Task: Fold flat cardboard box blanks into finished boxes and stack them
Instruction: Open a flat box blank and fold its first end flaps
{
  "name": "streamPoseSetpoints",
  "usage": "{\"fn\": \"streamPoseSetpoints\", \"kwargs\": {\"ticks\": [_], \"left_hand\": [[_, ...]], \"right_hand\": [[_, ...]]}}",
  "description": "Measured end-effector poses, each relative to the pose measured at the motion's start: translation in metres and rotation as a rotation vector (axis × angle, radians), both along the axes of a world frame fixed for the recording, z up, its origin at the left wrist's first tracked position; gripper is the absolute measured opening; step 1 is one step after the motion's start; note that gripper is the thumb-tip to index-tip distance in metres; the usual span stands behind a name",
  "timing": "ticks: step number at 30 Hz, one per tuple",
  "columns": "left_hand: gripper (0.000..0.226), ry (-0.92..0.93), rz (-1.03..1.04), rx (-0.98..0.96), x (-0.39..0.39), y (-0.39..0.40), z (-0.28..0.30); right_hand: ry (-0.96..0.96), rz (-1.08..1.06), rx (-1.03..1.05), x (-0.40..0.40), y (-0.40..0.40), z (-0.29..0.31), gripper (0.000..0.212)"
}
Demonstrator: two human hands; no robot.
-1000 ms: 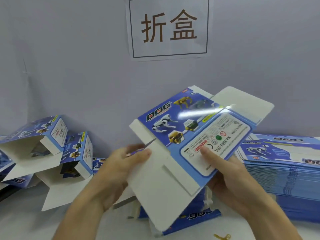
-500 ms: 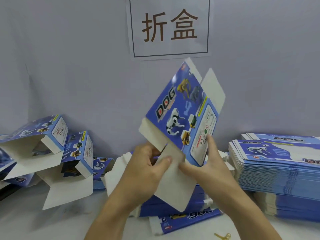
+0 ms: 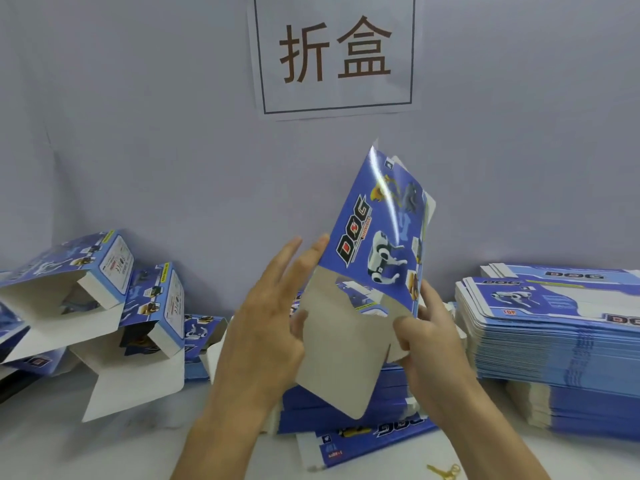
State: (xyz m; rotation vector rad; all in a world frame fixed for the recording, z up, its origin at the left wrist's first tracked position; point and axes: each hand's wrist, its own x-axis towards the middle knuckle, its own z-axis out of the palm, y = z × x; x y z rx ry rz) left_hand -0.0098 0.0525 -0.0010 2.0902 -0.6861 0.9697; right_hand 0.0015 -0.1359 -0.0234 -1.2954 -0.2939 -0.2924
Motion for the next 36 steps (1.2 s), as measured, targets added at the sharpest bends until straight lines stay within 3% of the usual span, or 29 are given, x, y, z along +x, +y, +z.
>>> {"fn": "streamPoseSetpoints", "kwargs": {"ticks": [2, 5, 8, 10, 13, 17, 19, 23, 25, 29, 31, 34, 36], "left_hand": [[0.070, -0.012, 0.068, 0.070, 0.001, 0.001, -0.001], [0.070, 0.037, 0.089, 0.121, 0.003, -0.007, -0.010], [0.037, 0.182, -0.200, -0.275, -0.003, -0.012, -0.005], [0.020, 0.217, -0.245, -0.509, -0.008, -0.011, 0.004], [0.046, 0.344, -0.289, -0.591, -0.007, -0.011, 0.015], [0.037, 0.629, -0.497, -0.829, -0.016, 0.002, 0.028], [0.030, 0.722, -0.610, -0.835, -0.022, 0.011, 0.030], [0.069, 0.618, -0.400, -0.808, -0.017, 0.004, 0.027], [0.071, 0.623, -0.415, -0.827, -0.014, -0.004, 0.023], [0.072, 0.671, -0.451, -0.841, -0.007, -0.011, 0.010], [0.071, 0.656, -0.464, -0.767, -0.006, -0.017, 0.004], [0.029, 0.663, -0.546, -0.612, -0.012, -0.034, -0.003], [0.022, 0.707, -0.574, -0.553, -0.013, -0.044, -0.010]], "right_hand": [[-0.037, 0.001, -0.016, 0.000, -0.002, 0.001, 0.059], [-0.093, 0.022, -0.113, -0.007, 0.000, 0.003, 0.061], [-0.119, 0.059, -0.205, -0.011, -0.001, 0.005, 0.075], [-0.137, 0.098, -0.280, -0.011, -0.002, 0.004, 0.077], [-0.155, 0.175, -0.322, -0.013, 0.003, 0.005, 0.082], [-0.194, 0.213, -0.373, -0.014, 0.004, 0.006, 0.083], [-0.156, 0.268, -0.411, -0.014, 0.006, 0.006, 0.083], [-0.124, 0.328, -0.443, -0.017, 0.004, 0.006, 0.080], [-0.119, 0.351, -0.421, -0.018, -0.009, 0.011, 0.079], [-0.037, 0.614, -0.254, -0.018, -0.040, 0.014, 0.091], [-0.014, 0.445, -0.231, -0.014, -0.045, 0.013, 0.101], [-0.044, 0.057, -0.259, -0.011, -0.030, 0.017, 0.102], [-0.109, -0.105, -0.155, -0.008, -0.024, 0.015, 0.102]]}}
